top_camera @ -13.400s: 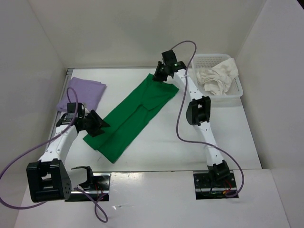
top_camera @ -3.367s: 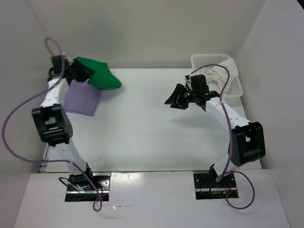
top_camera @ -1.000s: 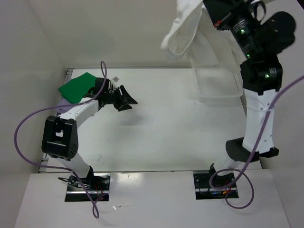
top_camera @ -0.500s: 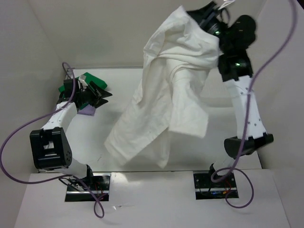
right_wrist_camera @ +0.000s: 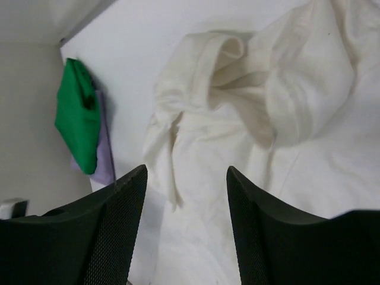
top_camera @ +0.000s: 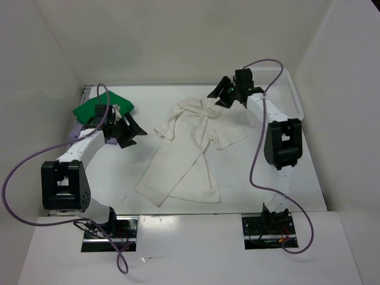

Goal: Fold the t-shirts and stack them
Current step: Move the tshirt to the center of the board, then flatten out the tshirt

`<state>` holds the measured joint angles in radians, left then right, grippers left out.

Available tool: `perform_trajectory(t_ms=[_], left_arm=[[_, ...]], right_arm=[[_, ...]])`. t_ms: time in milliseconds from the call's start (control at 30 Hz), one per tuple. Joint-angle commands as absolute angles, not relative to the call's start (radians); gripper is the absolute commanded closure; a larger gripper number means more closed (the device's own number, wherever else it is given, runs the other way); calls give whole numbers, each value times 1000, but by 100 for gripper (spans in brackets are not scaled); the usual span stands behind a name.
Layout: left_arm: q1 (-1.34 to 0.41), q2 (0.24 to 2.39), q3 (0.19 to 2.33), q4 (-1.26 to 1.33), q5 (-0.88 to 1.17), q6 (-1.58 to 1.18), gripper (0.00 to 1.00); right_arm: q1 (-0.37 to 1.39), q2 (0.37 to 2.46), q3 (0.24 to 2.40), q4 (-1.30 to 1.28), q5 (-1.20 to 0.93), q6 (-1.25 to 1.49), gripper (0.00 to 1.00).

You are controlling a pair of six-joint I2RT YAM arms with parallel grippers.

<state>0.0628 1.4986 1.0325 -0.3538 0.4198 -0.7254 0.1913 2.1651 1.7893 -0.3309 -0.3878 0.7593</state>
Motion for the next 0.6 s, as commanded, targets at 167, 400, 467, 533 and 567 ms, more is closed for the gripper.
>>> perform_trajectory(t_ms=[167,400,467,533,567], left_arm=[[-66,1554,911,-471,305,-664,20],[-143,1718,962,-425,311,-655,67],[-155,1759,998,-416,325,-655,80],[-167,1787,1070,-416,298,-655,90],[-167,1798,1097,-416,246,-666,97]], right_arm=[[195,1657,1284,-222,-230,709,74],[173,1490,1034,-215,-141,699,79],[163,1468,1022,-224,-141,699,68],[150,1437,997,-224,-112,699,57],[150,1428,976,-224,-112,710,54]])
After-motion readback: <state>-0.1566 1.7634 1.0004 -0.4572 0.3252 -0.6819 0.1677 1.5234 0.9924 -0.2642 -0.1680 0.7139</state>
